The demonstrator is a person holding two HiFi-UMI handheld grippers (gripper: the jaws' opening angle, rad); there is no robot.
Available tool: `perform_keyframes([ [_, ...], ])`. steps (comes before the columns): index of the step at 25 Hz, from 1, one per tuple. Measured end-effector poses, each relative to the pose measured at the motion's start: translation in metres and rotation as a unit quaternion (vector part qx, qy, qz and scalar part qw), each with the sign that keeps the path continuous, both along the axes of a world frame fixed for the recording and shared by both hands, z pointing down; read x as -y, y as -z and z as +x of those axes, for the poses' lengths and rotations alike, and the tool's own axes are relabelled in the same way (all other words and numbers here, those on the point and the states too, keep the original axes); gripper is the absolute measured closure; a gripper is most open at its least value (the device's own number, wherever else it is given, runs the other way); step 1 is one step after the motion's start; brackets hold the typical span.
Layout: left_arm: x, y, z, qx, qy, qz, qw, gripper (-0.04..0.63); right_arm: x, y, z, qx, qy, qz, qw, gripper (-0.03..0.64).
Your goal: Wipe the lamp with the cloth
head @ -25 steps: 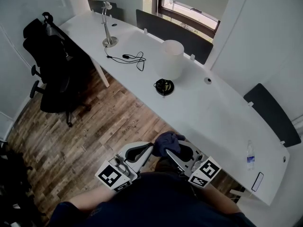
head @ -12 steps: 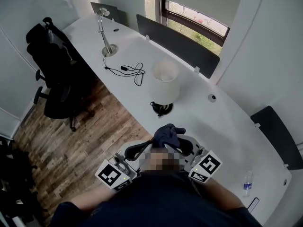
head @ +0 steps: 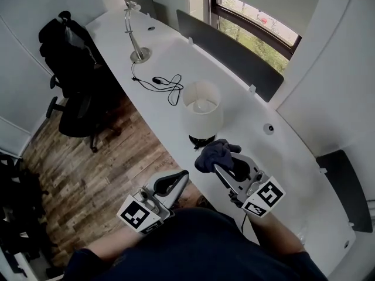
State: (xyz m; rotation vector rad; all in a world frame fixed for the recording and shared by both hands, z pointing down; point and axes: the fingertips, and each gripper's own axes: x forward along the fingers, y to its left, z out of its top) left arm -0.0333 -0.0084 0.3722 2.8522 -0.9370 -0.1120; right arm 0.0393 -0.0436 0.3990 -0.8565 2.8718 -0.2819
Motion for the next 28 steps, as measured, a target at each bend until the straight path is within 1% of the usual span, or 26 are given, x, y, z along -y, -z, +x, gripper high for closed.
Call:
perform_keyframes([
  [6,0.017,-0.006,-0.007,-0.01,-0.005,-0.001,0.9999,0.589,0.026,0.01,-0.003,0.0,-0.012,0.018,1.0,0.497],
  [12,0.033,0.002,-0.001,-0.016,-0.033,0.006,0.9993,0.589,0.048,0.032,-0.002,0.012,-0.03,0.029,0.999,0.497],
  [18,0.05,0.002,-0.001,-0.015,-0.048,0.002,0.9987,0.589,0.068,0.043,0.0,0.018,-0.036,0.033,0.999,0.497],
  [21,0.056,0.003,-0.003,-0.015,-0.047,0.002,0.9988,0.589,0.075,0.038,-0.001,0.017,-0.039,0.027,0.999,0.497],
  [24,0.062,-0.003,-0.006,-0.005,-0.043,-0.004,0.9991,0.589,0.081,0.024,0.001,0.019,-0.042,0.012,0.999,0.497],
  [28,0.066,-0.007,-0.01,-0.002,-0.035,-0.009,0.9993,0.589,0.083,0.003,0.003,0.022,-0.043,-0.011,0.999,0.497],
])
